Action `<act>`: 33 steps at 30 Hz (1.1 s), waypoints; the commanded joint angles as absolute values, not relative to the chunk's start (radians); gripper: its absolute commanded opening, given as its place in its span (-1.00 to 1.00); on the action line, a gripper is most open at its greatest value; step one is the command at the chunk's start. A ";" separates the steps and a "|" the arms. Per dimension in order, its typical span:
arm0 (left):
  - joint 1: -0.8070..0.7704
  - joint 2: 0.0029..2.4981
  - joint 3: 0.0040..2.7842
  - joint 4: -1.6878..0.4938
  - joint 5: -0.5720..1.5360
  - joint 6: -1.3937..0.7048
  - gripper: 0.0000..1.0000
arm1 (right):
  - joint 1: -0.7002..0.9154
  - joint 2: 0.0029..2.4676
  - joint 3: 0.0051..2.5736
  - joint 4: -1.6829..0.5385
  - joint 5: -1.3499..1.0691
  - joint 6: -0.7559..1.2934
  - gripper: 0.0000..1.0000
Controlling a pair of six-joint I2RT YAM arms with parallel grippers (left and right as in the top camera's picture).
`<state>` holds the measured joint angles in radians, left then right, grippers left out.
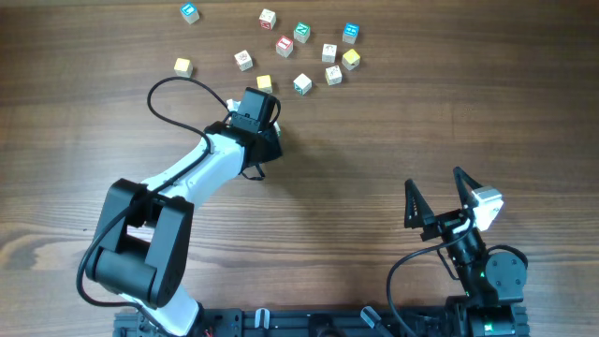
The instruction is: Form a circle
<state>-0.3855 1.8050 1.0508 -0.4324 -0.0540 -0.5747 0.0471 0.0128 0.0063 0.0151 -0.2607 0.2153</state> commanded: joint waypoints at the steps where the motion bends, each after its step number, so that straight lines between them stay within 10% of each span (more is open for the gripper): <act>1: -0.391 1.816 1.043 -0.429 -0.042 -0.586 -0.36 | 0.052 0.005 0.005 0.020 -0.252 0.210 1.00; 17: -0.391 1.816 1.043 -0.425 -0.042 -0.585 -0.02 | 0.052 0.005 0.005 0.020 -0.252 0.210 1.00; 27: -0.391 1.816 1.043 -0.425 -0.020 -0.585 -0.32 | 0.052 0.005 0.005 0.020 -0.252 0.210 1.00; 33: -0.388 1.815 1.044 -0.425 -0.036 -0.584 0.14 | 0.052 0.005 0.005 0.020 -0.252 0.210 1.00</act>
<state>-0.3855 1.8050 1.0508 -0.4255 -0.0280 -0.5854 0.0471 0.0128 0.0063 0.0154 -0.2607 0.2153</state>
